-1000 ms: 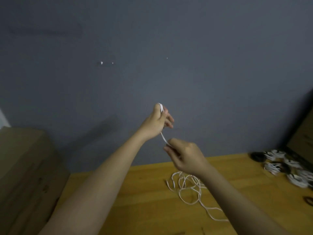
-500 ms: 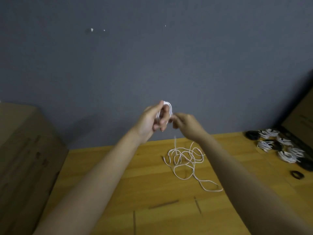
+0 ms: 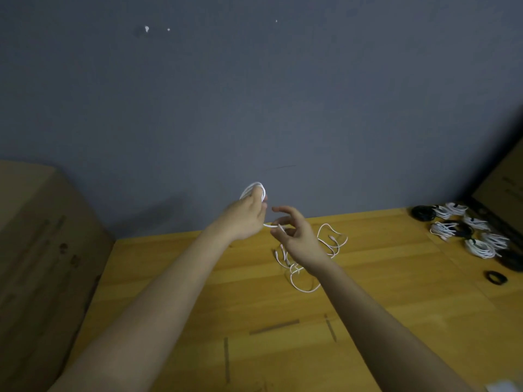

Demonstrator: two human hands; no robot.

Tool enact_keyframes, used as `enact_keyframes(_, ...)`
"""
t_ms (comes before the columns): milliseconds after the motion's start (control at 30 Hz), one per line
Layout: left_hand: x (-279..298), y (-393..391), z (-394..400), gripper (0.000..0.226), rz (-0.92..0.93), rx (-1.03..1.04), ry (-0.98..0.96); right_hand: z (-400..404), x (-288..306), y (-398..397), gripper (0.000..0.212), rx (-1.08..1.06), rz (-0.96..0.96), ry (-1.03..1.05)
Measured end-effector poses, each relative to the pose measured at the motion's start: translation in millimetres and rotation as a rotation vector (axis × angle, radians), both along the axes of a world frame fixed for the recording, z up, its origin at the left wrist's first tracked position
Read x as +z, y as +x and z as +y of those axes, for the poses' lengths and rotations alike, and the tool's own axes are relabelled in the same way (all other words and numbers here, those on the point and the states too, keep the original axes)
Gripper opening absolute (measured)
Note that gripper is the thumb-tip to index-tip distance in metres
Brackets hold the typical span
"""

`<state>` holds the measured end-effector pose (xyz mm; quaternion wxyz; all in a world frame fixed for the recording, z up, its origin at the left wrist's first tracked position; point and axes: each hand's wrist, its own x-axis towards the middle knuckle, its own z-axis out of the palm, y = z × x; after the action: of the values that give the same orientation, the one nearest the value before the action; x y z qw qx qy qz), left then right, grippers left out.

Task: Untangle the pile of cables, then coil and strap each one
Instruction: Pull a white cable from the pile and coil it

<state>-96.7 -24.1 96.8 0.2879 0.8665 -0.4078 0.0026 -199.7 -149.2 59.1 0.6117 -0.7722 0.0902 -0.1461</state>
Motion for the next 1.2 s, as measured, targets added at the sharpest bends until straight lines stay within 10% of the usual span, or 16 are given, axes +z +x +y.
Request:
enact_keyframes(300, -0.2, -6.4, 3.8, 0.008, 0.253, -0.249, 0.077, -42.9, 3.0, -13.9, 0.011, -0.105, 0.018, -0.350)
enact_keyframes(667, -0.2, -22.3, -23.4, 0.011, 0.223, -0.149, -0.307, -17.4, -1.6, -22.0, 0.032, -0.042, -0.088, 0.410)
enact_keyframes(800, -5.0, -20.9, -28.3, 0.013, 0.176, -0.117, -0.307, -16.7, 4.7, -25.1, 0.032, -0.167, -0.225, 0.169)
enact_keyframes(967, -5.5, -19.3, -32.5, 0.012, 0.166, -0.088, -0.295, -32.7, 15.6, -21.0, 0.010, -0.365, -0.415, -0.737)
enact_keyframes(1200, 0.2, -10.1, -33.9, 0.008, 0.095, 0.003, -0.362, -50.2, 28.8, -28.1, 0.009, -0.120, -0.257, -0.716)
